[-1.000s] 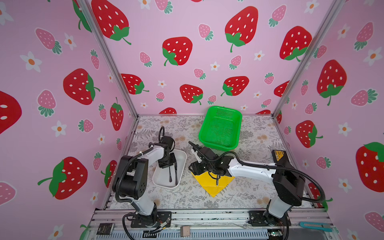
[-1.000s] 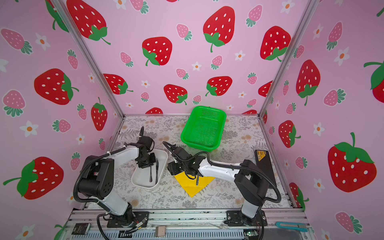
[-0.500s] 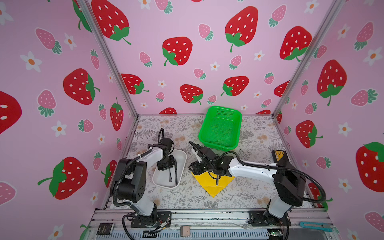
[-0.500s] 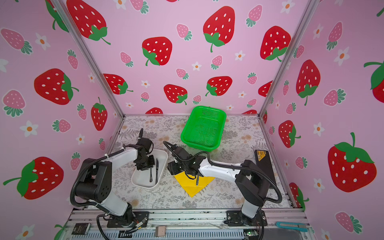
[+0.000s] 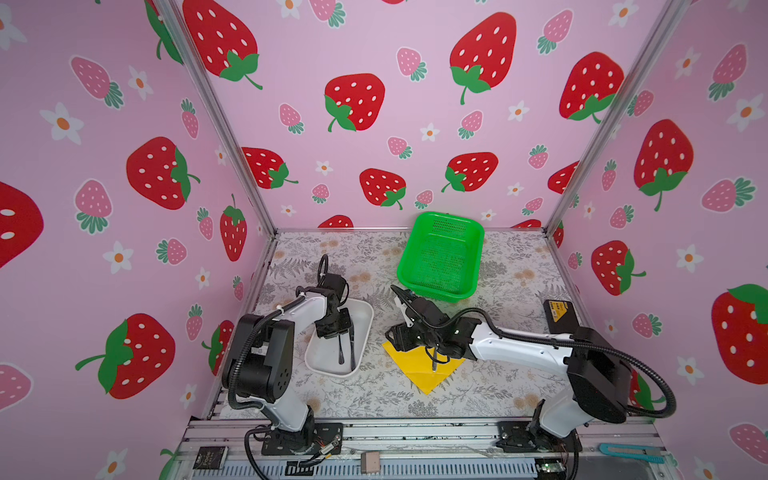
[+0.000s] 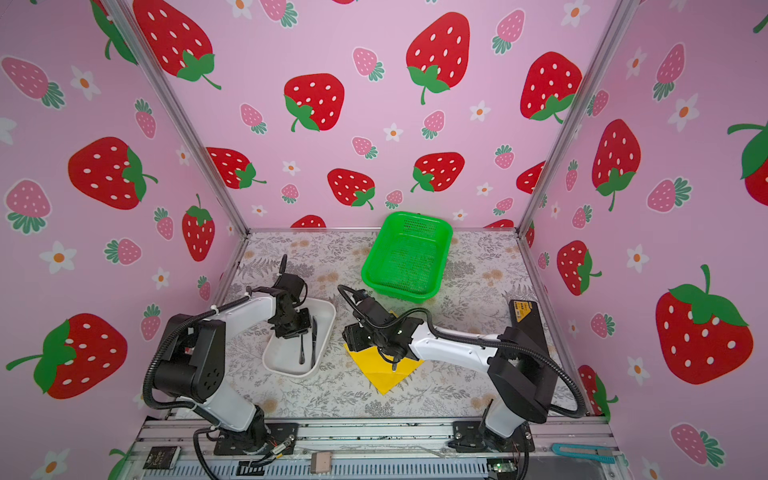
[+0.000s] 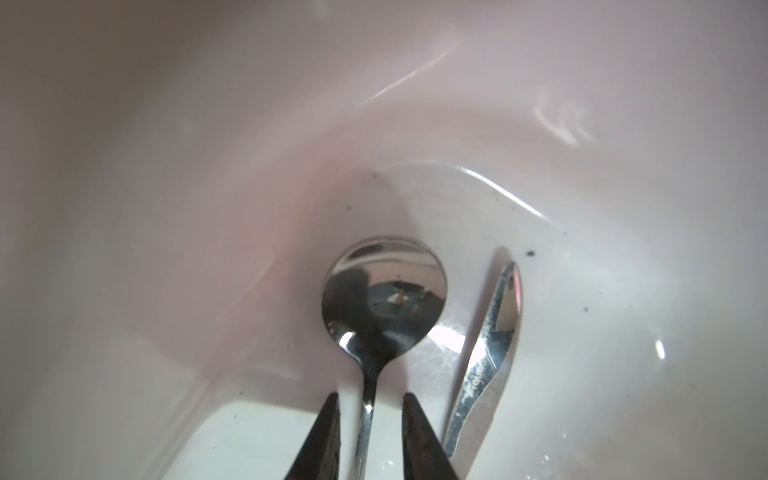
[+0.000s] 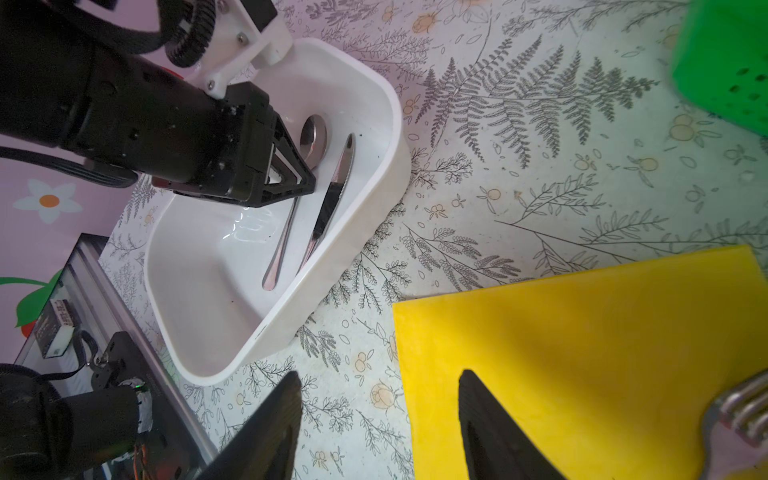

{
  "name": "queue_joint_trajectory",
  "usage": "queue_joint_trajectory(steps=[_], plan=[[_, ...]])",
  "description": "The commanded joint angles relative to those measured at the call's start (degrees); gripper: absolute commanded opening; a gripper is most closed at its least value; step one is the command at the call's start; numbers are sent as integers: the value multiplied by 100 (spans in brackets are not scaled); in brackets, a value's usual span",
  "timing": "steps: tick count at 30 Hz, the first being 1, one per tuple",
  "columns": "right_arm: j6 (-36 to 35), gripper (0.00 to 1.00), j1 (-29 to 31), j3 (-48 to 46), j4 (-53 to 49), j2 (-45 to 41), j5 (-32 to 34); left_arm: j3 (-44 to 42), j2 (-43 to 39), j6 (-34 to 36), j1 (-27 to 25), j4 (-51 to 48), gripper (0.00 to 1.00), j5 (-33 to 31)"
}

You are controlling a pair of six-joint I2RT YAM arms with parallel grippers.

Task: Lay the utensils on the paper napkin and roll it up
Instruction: 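Lower the left gripper onto the spoon handle while the right gripper hovers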

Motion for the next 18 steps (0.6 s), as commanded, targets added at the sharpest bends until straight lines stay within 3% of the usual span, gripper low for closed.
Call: queue_joint_trajectory(steps=[1,18], plan=[[100,62,37,-150,373,-266,233,-197,133,63,-4,-414,28,167],[-190,63,37,244,255,189,-286,-65,256,124,-5,-477,29,195]])
